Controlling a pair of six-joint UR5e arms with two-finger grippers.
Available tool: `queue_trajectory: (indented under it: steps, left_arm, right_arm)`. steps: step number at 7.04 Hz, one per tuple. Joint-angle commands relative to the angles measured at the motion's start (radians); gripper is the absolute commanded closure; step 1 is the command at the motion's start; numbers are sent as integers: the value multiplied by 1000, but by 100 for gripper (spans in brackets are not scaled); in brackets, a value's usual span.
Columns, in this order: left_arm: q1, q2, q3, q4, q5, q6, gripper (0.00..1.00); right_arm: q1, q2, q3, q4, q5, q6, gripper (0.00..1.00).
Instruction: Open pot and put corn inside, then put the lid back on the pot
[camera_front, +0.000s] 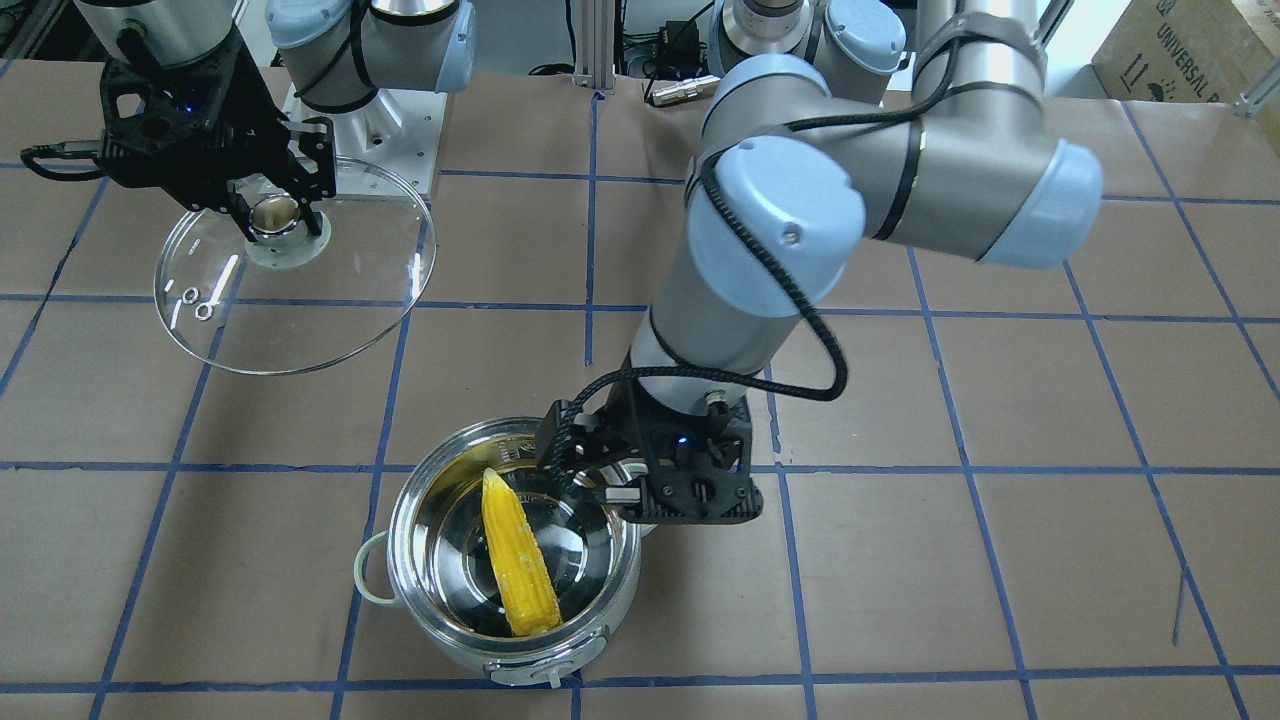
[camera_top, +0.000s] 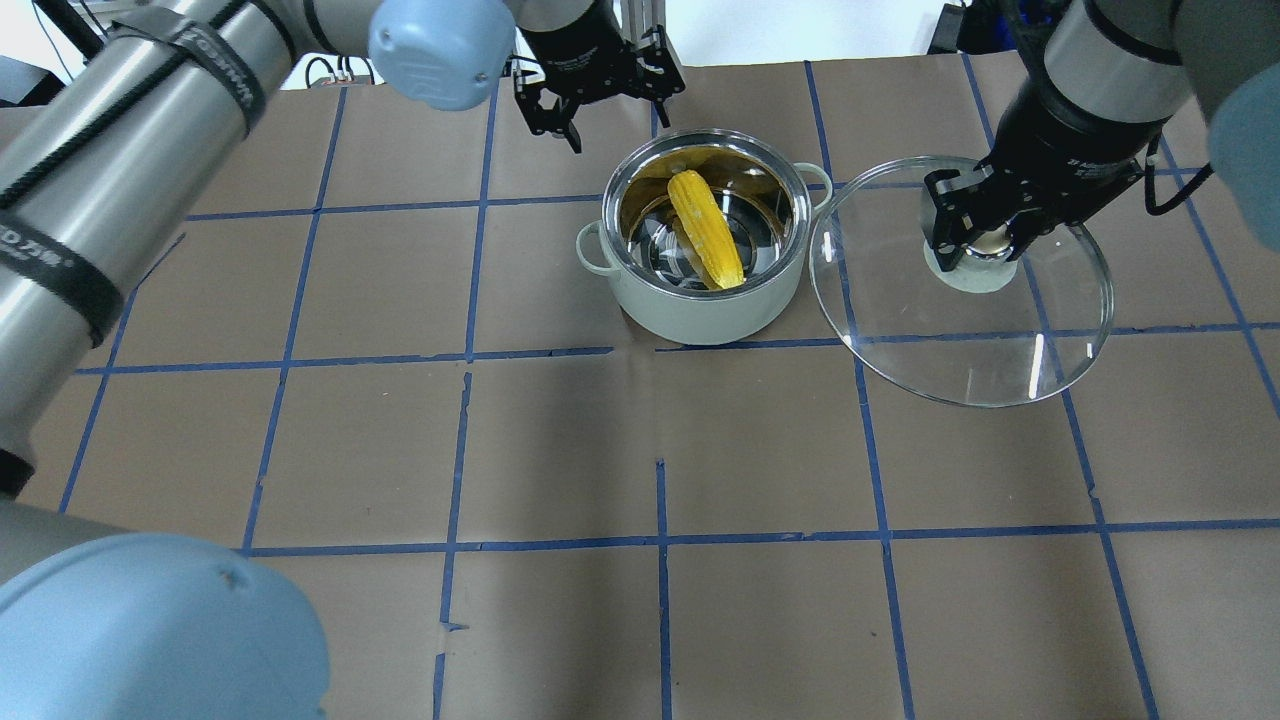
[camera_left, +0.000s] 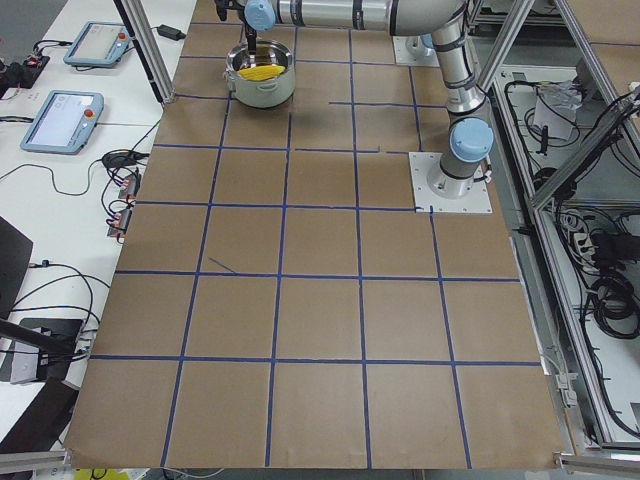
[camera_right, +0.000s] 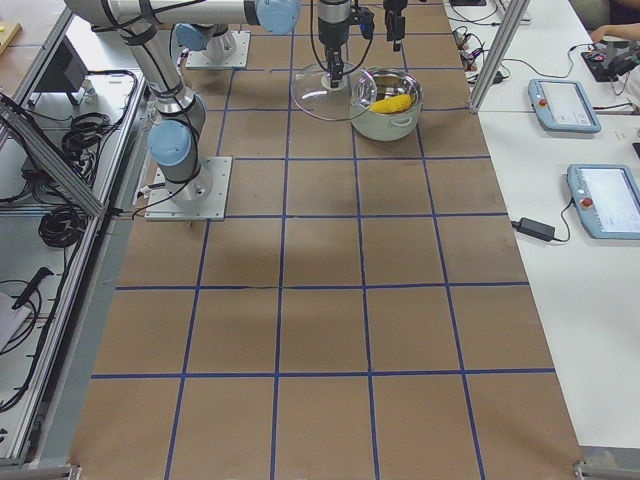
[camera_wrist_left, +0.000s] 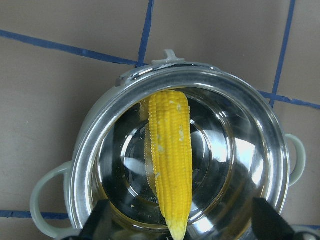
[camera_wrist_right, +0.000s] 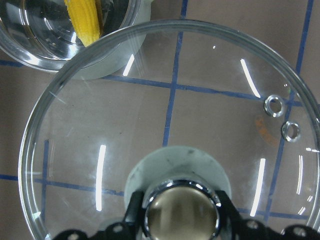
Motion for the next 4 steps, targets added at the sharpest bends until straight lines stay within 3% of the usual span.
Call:
queue_trajectory:
  steps: [1, 2, 4]
  left_arm:
    - [152, 113, -39, -238, 39, 275, 0]
    - [188, 160, -99, -251, 111, 281, 0]
    - [207, 281, -287, -222, 133, 314, 0]
  right_arm:
    - [72, 61, -3, -93, -29, 76, 75]
    - [140, 114, -10, -162, -52, 113, 74]
    - [243, 264, -126, -213, -88, 231, 74]
